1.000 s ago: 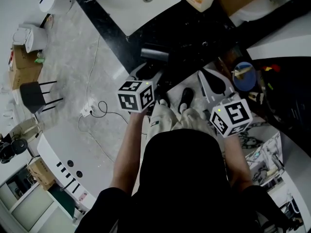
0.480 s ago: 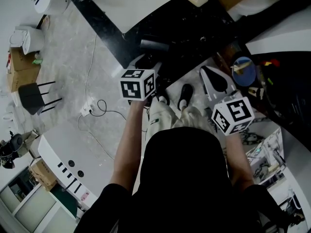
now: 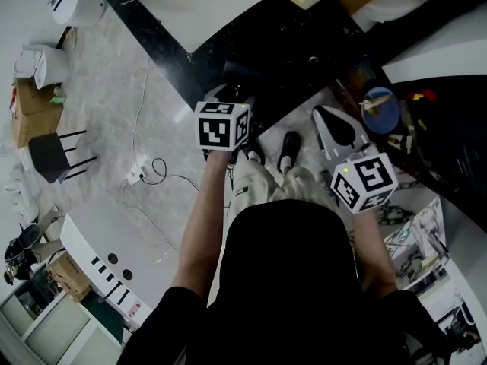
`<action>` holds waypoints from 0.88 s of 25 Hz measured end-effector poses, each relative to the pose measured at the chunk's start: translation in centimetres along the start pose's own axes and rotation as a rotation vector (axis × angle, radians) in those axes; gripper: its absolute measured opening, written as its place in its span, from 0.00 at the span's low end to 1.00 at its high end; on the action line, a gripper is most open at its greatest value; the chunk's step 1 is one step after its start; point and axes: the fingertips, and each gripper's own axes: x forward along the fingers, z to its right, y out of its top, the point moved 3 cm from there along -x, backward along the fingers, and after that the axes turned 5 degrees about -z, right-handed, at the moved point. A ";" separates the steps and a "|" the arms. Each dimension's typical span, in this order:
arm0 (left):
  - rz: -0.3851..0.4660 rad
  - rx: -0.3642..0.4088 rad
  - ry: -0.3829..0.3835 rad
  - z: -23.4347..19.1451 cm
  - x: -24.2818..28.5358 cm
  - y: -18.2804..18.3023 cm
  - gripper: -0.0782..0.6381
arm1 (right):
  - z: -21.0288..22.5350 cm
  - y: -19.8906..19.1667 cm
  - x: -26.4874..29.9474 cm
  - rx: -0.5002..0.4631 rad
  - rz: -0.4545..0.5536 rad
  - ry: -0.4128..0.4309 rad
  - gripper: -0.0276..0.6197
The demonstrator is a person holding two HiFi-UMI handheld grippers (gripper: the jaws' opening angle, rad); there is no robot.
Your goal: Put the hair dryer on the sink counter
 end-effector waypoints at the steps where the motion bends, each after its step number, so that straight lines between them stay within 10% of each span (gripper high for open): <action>1: -0.007 0.005 0.006 0.1 0.1 0.0 0.42 | 0.1 -0.1 -0.1 0.002 -0.001 -0.002 0.06; 22: -0.051 0.012 0.031 0.1 0.9 -0.2 0.42 | -0.3 -0.6 -0.5 0.007 -0.001 0.001 0.06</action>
